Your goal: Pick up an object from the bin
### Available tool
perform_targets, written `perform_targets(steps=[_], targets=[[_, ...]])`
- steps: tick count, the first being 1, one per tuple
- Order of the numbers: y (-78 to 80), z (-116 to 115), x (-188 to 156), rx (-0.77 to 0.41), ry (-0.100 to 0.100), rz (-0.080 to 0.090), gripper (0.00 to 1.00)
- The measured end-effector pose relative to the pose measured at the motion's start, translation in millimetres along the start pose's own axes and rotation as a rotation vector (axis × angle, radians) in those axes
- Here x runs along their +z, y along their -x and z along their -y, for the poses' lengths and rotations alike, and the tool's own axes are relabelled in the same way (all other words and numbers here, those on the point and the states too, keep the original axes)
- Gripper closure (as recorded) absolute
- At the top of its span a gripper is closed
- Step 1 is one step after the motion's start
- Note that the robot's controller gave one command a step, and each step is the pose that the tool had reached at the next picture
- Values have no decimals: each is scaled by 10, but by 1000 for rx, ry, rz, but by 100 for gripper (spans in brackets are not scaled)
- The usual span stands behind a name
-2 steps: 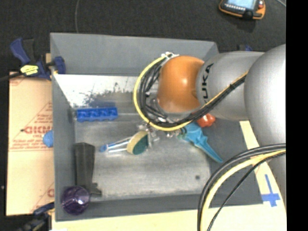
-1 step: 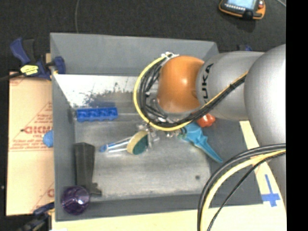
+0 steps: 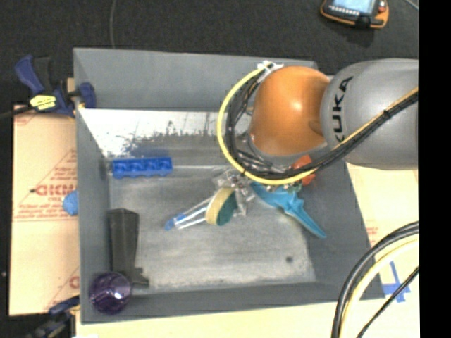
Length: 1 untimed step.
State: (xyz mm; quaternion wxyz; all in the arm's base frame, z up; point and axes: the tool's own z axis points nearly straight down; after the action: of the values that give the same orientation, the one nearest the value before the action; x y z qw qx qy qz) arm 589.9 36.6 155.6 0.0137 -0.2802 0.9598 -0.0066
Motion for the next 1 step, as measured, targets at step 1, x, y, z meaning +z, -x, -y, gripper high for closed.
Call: perform_targets(steps=[1], targets=[[226, -66, 720, 193, 7, -10, 100]])
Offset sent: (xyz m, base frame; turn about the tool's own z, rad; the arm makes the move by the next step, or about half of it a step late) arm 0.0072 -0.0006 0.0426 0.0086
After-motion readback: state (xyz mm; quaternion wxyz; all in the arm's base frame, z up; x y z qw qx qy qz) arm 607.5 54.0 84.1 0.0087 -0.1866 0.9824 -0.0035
